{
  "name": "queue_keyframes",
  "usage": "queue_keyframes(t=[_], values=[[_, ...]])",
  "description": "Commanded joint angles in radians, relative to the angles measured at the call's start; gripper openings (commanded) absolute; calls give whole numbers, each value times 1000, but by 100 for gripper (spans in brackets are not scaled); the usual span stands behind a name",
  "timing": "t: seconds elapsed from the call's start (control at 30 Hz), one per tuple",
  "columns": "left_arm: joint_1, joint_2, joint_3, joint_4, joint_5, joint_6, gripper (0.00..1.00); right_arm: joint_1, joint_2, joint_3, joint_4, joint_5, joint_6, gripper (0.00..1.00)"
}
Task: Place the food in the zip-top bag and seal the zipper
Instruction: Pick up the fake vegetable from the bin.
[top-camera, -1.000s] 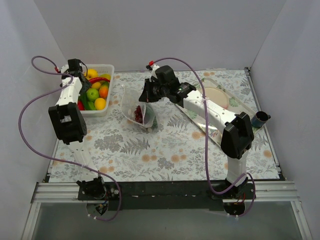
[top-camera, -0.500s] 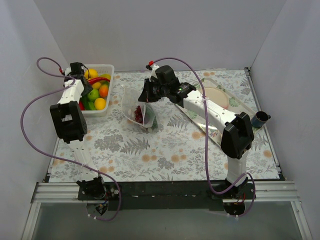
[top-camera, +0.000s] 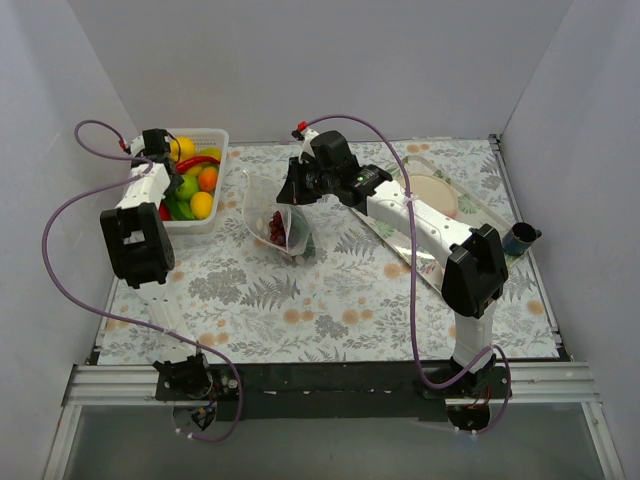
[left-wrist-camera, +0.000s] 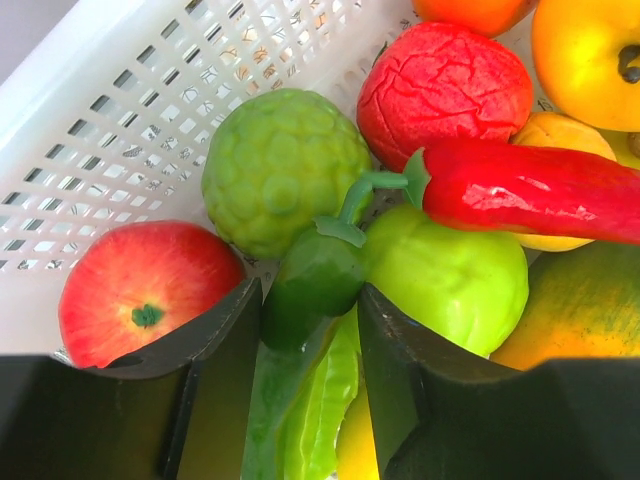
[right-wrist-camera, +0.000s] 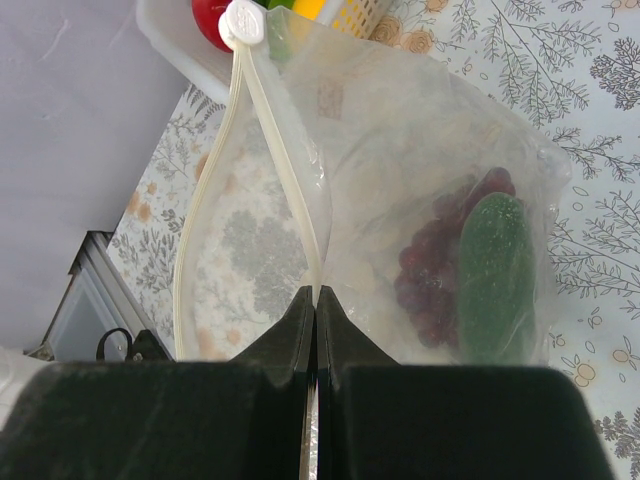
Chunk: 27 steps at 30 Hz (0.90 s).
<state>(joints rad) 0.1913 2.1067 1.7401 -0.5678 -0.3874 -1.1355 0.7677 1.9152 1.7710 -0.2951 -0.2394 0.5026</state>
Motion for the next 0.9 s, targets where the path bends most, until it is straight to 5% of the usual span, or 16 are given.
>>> queue_keyframes(t=[0.0, 0.1, 0.23, 0.43, 0.53, 0.7, 0.87], values=[[-1, -48, -36, -7, -17, -18, 29, 1, -22, 30, 14, -6, -1, 1], [-1, -70, -40, 8, -28, -9, 25, 1, -22, 31, 13, -6, -1, 1], [-1, -57, -42, 5, -70, 9, 49, 1, -24, 36, 10, -8, -3, 1], [-1, -30, -74, 14, -96, -3, 50, 1, -16, 50, 1, -14, -6, 1], [-1, -33, -70, 22, -87, -7, 44, 1, -18, 53, -4, -9, -7, 1], [-1, -73, 1, 14, -71, 14, 18, 2, -22, 53, -4, -8, -7, 1], [-1, -111, 76, -27, -84, 65, 9, 7, -15, 65, -15, -9, -7, 1]])
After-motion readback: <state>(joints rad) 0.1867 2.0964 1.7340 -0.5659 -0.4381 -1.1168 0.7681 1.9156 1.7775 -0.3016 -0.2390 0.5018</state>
